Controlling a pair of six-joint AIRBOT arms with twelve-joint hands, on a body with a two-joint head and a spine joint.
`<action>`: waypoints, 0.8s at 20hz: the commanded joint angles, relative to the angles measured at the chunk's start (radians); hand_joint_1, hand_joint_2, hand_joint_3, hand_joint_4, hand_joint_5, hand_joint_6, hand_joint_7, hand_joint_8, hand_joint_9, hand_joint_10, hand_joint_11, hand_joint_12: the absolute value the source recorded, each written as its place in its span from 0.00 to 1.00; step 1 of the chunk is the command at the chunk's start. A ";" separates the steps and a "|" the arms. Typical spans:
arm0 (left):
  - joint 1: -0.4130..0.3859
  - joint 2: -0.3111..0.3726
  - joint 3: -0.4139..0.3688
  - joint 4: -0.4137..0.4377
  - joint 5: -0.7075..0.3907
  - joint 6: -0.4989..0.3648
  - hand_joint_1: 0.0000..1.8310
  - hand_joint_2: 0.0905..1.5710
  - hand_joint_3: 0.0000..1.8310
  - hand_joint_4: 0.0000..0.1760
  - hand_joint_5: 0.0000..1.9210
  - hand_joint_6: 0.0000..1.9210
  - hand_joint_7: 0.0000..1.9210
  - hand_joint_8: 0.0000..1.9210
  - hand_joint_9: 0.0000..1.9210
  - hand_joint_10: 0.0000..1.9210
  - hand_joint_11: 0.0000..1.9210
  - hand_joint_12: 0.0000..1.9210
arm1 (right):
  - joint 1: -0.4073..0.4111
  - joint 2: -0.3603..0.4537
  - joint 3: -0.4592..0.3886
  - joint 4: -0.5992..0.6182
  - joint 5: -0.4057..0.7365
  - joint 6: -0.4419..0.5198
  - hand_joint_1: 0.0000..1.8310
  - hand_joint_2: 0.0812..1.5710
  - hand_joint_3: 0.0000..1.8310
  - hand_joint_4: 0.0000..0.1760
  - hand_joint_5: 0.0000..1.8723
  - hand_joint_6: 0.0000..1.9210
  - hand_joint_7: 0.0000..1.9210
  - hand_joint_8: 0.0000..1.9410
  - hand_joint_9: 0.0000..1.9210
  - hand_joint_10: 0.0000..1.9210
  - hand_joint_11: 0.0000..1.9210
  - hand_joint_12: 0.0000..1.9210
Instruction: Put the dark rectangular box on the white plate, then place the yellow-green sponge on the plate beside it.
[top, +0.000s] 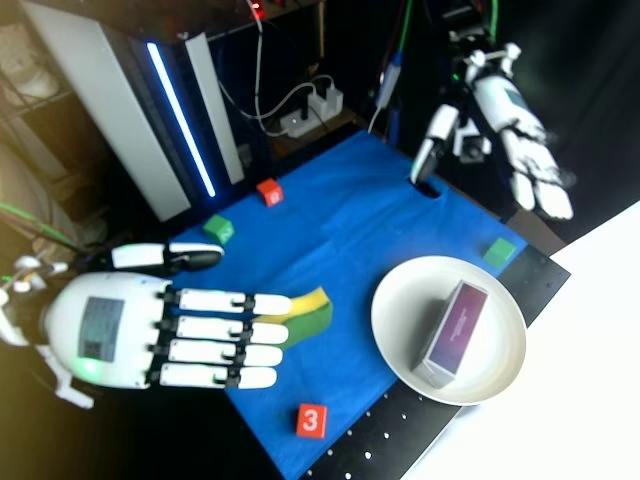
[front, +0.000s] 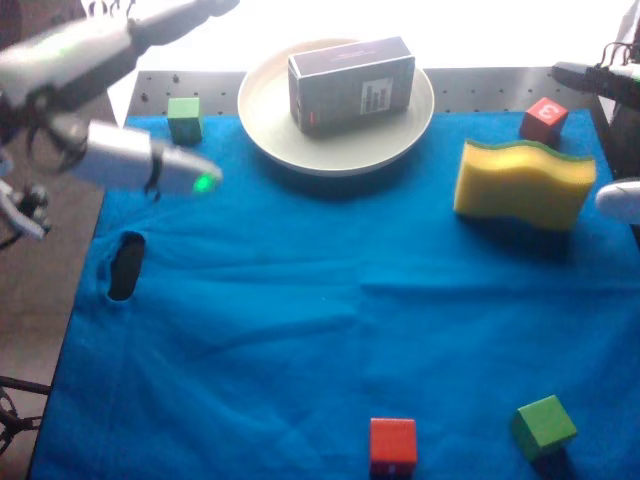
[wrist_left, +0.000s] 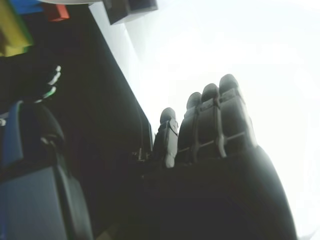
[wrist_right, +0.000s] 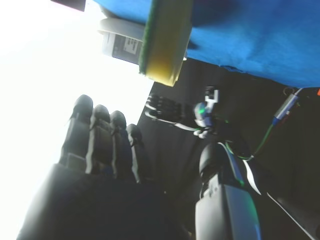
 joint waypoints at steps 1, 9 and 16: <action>0.015 0.027 -0.022 -0.049 -0.202 0.002 0.44 0.52 0.00 1.00 0.00 0.00 0.00 0.00 0.00 0.00 0.00 0.00 | 0.024 -0.001 0.004 0.041 0.119 0.012 0.30 0.67 0.00 0.07 0.04 0.00 0.08 0.00 0.07 0.00 0.03 0.11; 0.268 0.188 -0.245 -0.209 -0.470 0.099 0.50 0.51 0.00 1.00 0.00 0.00 0.00 0.00 0.00 0.00 0.00 0.00 | 0.183 -0.079 0.059 -0.112 -0.041 0.011 0.39 0.54 0.00 0.25 0.15 0.00 0.16 0.00 0.15 0.01 0.11 0.12; 0.306 0.188 -0.276 -0.221 -0.504 0.099 0.47 0.53 0.00 0.52 0.00 0.00 0.00 0.00 0.00 0.00 0.00 0.00 | 0.254 -0.155 0.132 -0.202 -0.192 0.011 0.45 0.57 0.00 0.00 0.23 0.00 0.22 0.00 0.18 0.00 0.01 0.44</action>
